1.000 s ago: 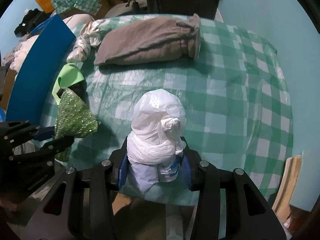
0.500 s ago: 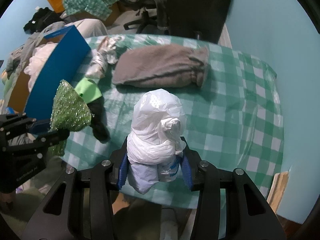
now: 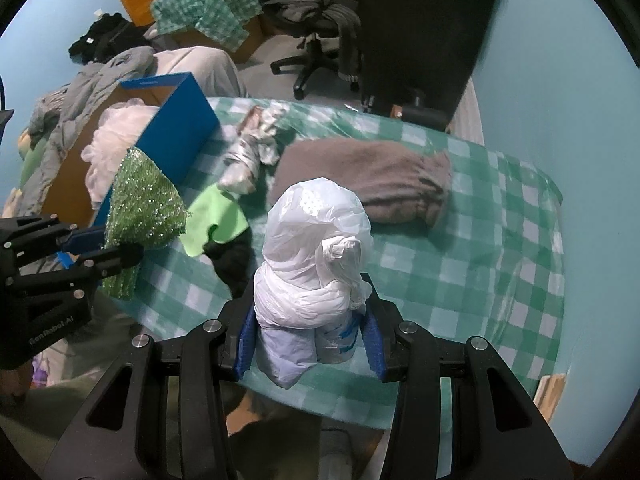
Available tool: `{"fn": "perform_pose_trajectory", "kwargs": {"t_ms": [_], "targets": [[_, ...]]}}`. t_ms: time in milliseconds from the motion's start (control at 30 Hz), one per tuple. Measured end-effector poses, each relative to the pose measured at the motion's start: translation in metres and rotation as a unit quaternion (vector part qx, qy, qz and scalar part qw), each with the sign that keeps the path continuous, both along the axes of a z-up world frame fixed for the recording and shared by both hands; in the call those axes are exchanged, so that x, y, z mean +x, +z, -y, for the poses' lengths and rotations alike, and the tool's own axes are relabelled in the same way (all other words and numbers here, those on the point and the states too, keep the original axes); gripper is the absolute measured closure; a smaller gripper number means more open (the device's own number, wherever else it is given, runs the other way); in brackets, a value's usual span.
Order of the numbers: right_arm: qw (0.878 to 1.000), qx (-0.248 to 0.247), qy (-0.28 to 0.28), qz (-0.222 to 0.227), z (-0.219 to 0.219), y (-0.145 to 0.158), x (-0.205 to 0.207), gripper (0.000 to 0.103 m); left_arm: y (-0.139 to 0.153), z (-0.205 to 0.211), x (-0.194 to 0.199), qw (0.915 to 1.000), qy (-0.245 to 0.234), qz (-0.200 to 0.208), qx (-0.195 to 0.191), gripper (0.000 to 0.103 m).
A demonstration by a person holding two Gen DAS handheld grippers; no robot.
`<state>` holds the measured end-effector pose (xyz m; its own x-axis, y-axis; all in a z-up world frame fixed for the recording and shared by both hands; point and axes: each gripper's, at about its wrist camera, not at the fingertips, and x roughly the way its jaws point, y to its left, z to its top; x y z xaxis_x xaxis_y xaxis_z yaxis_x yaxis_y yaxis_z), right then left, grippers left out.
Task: Organize soft objects
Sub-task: 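Lift the scrubber with the left tool toward the box while the right holds the bundle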
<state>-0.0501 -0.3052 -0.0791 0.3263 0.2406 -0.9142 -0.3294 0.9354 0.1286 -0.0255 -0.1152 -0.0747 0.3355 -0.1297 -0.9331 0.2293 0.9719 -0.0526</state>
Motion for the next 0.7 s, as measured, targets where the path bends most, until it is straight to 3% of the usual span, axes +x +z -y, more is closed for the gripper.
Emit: {"fn": "perform_pose_trajectory", "kwargs": {"t_ms": [700], "targets": [[0.997, 0.018, 0.072, 0.025, -0.090, 0.027, 0.020, 0.059, 0.018, -0.078, 0.003, 0.9973, 0.070, 0.023, 0.008, 0.082]]}}
